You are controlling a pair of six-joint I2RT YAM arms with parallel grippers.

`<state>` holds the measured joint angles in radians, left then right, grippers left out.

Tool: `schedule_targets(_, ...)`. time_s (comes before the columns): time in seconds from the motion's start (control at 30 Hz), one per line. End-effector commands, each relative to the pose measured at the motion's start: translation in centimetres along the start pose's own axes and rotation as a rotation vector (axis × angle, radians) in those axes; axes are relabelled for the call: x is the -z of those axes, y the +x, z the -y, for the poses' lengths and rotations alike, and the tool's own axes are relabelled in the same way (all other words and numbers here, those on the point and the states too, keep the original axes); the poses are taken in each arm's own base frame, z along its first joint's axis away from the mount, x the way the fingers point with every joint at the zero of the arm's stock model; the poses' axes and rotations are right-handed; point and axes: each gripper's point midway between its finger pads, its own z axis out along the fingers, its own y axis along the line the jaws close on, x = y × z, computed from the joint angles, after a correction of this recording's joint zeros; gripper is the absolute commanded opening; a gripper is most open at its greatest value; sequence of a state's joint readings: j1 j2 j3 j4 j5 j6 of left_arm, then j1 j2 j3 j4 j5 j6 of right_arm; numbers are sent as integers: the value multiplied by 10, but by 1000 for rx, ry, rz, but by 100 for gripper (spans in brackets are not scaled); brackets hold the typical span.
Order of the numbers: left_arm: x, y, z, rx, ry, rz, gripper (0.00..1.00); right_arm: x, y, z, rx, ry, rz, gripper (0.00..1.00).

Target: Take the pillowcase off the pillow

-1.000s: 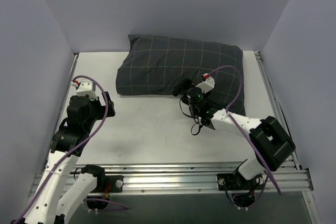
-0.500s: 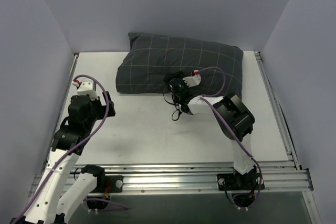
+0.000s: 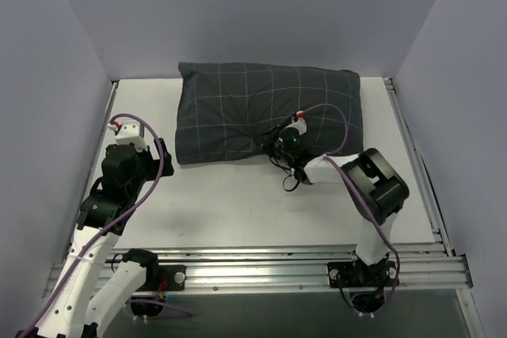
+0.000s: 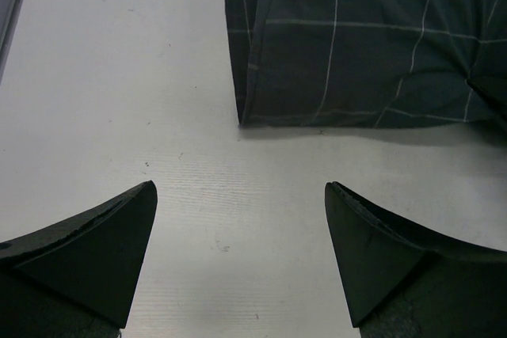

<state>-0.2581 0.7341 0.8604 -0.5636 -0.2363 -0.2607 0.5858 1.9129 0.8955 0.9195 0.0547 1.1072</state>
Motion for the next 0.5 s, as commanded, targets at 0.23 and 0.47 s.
schedule_targets(0.23, 2, -59, 43, 84, 153, 29, 96, 198, -19, 38, 478, 280, -236, 17)
schedule_targets(0.47, -41, -80, 109, 155, 348, -87, 96, 232, -83, 23, 450, 327, -16, 73)
